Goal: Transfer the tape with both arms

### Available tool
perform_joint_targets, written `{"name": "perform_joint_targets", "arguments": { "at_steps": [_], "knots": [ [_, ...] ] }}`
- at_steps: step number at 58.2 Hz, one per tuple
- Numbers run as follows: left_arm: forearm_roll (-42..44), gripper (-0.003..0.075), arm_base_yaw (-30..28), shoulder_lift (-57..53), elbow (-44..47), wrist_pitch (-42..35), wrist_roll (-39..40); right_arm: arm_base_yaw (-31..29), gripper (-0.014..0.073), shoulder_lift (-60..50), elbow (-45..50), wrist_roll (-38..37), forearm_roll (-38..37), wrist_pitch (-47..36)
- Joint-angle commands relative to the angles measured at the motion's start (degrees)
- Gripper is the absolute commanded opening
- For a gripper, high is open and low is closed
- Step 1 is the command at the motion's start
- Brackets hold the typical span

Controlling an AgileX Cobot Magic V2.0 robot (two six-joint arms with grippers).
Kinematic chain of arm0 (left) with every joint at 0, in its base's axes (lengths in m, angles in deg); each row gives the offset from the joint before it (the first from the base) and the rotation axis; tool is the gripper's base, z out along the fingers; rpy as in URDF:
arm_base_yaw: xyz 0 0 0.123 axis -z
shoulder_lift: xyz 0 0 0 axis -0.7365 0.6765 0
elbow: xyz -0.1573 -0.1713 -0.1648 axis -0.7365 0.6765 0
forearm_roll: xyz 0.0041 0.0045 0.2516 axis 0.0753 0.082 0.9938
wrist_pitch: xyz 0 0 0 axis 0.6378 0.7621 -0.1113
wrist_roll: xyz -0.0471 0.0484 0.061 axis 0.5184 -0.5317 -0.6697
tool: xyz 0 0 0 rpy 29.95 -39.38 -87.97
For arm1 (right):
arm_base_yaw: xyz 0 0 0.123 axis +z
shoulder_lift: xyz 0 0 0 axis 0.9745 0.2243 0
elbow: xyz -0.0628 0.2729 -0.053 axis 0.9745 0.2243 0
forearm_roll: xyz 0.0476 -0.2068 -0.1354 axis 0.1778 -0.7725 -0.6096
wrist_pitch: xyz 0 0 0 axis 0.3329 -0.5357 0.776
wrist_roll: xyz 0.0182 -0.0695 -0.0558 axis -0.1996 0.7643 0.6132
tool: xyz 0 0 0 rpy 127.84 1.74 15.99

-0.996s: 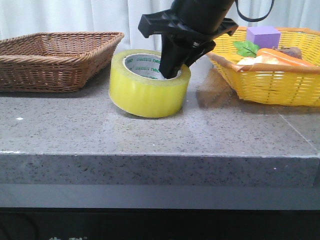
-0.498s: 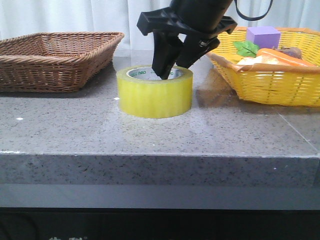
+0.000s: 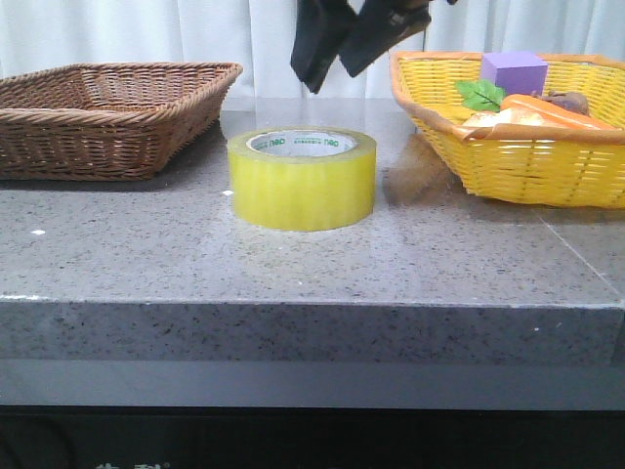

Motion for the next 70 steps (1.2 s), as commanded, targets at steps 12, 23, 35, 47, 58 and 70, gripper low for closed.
{"name": "perform_joint_targets", "arguments": {
  "at_steps": [12, 23, 35, 47, 58, 70],
  "knots": [
    [-0.23, 0.0617, 0.43, 0.77, -2.12, -4.56, 0.16, -0.07, 0.0045, -3.16, -1.92, 0.4, 0.26, -3.76],
    [-0.23, 0.0617, 0.43, 0.77, -2.12, -4.66, 0.16, -0.9, -0.0038, -5.09, -1.92, 0.09, 0.26, -4.22],
    [-0.23, 0.0617, 0.43, 0.77, -2.12, -4.66, 0.16, -7.59, -0.0038, -11.92, 1.98, -2.02, 0.3, -4.64],
    [-0.23, 0.0617, 0.43, 0.77, -2.12, -4.66, 0.16, -15.92, -0.0038, -23.9, 13.37, -2.02, 0.3, -8.03],
    [-0.23, 0.0617, 0.43, 0.77, -2.12, -4.66, 0.16, -20.42, -0.0038, -38.22, 27.78, -2.02, 0.46, -15.67],
    [-0.23, 0.0617, 0.43, 0.77, -2.12, -4.66, 0.16, -20.68, -0.0038, -53.45, 40.71, -2.02, 1.21, -19.07]
  ]
}}
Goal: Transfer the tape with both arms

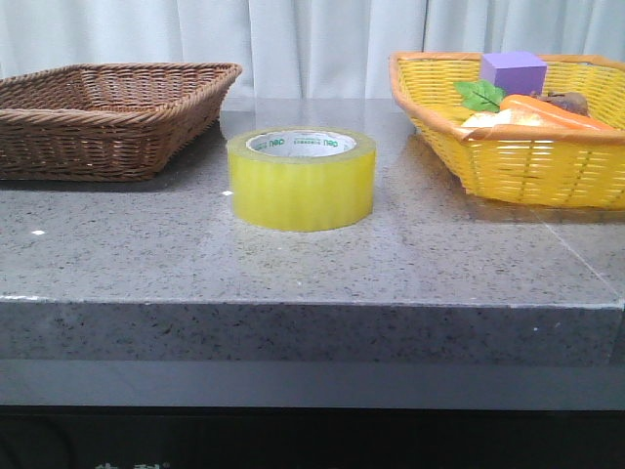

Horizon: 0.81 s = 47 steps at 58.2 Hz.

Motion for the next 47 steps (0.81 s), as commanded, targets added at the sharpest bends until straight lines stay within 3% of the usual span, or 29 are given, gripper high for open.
{"name": "perform_joint_targets", "arguments": {
  "at_steps": [1, 27, 38, 47],
  "knots": [
    [-0.23, 0.0617, 0.43, 0.77, -2.12, -4.66, 0.16, -0.38, -0.0038, -5.98, 3.3, -0.08, 0.97, -4.98],
    [-1.17, 0.0617, 0.43, 0.89, -2.25, -4.44, 0.16, -0.38, -0.0038, -34.85, 22.56, -0.08, 1.63, -6.05],
    [-1.17, 0.0617, 2.53, 4.76, -7.9, 2.53, -5.47, -0.38, -0.0038, -37.16, 23.92, -0.08, 1.57, -7.98],
    [-1.53, 0.0616, 8.96, 11.81, -15.52, 8.54, -5.89, -0.38, -0.0038, -37.16, 23.92, -0.08, 1.57, -7.98]
  ]
}}
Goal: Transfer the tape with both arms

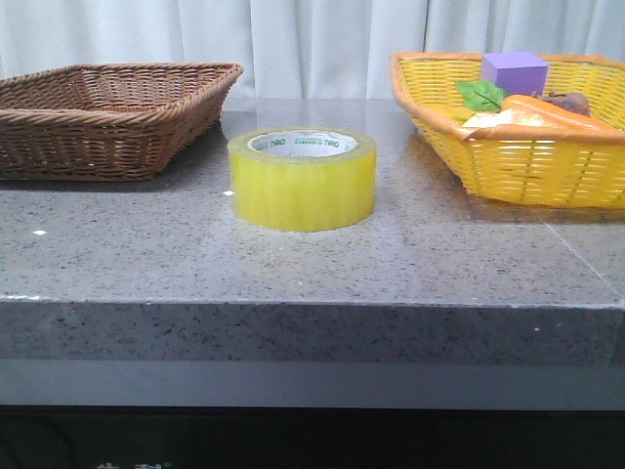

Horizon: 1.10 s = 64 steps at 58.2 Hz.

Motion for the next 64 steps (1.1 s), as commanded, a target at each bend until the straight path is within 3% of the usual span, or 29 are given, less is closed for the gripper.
{"name": "perform_joint_targets", "arguments": {
  "at_steps": [1, 19, 31, 47, 64],
  "knots": [
    [-0.97, 0.0616, 4.1, 4.21, -5.86, -0.33, -0.43, -0.28, -0.0038, 0.56, -1.29, -0.05, 0.09, -5.14],
    [-0.97, 0.0549, 23.47, 24.15, -19.41, 6.14, 1.33, -0.28, -0.0038, 0.55, -1.29, -0.05, 0.09, -4.66],
    [-0.97, 0.0549, 31.4, 35.7, -28.86, 8.52, 3.17, -0.28, -0.0038, 0.55, -1.29, -0.05, 0.09, -4.54],
    [-1.4, 0.0549, 34.86, 52.01, -44.92, 22.34, 6.11, -0.28, -0.0038, 0.55, -1.28, -0.05, 0.09, -4.49],
    [1.2, 0.0549, 34.09, 60.42, -50.39, 23.24, 9.24, -0.28, -0.0038, 0.55, -1.28, -0.05, 0.09, -4.43]
  ]
}}
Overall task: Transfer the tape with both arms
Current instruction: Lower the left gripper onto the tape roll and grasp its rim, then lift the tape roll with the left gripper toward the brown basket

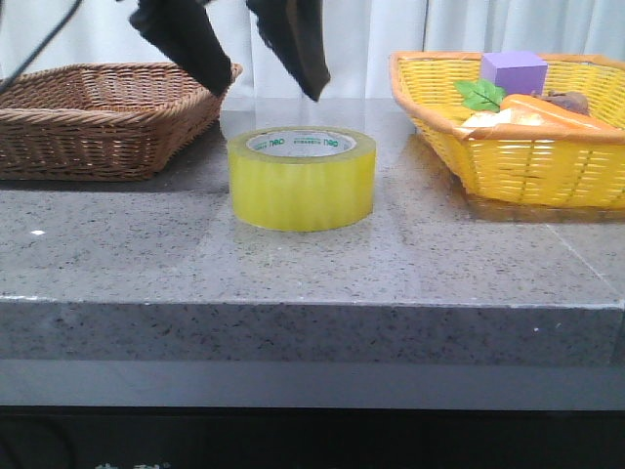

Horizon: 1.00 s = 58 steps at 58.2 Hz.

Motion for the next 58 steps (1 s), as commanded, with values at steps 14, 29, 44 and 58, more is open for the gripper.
{"name": "perform_joint_targets", "arguments": {
  "at_steps": [14, 29, 44, 58],
  "knots": [
    [1.09, 0.0549, -0.21, 2.92, -2.46, -2.85, 0.93, -0.28, -0.0038, 0.55, -1.28, 0.04, 0.09, -4.28],
    [1.09, 0.0549, -0.21, 5.27, -2.46, -2.9, 0.93, -0.28, -0.0038, 0.55, -1.28, 0.04, 0.09, -4.17],
    [1.09, 0.0382, -0.21, 5.42, -2.46, -2.15, 0.93, -0.28, -0.0038, 0.55, -1.28, 0.04, 0.09, -4.17],
    [1.09, 0.0141, -0.21, 5.42, -2.46, -2.15, 0.93, -0.28, -0.0038, 0.55, -1.28, 0.04, 0.09, -4.17]
  ]
}}
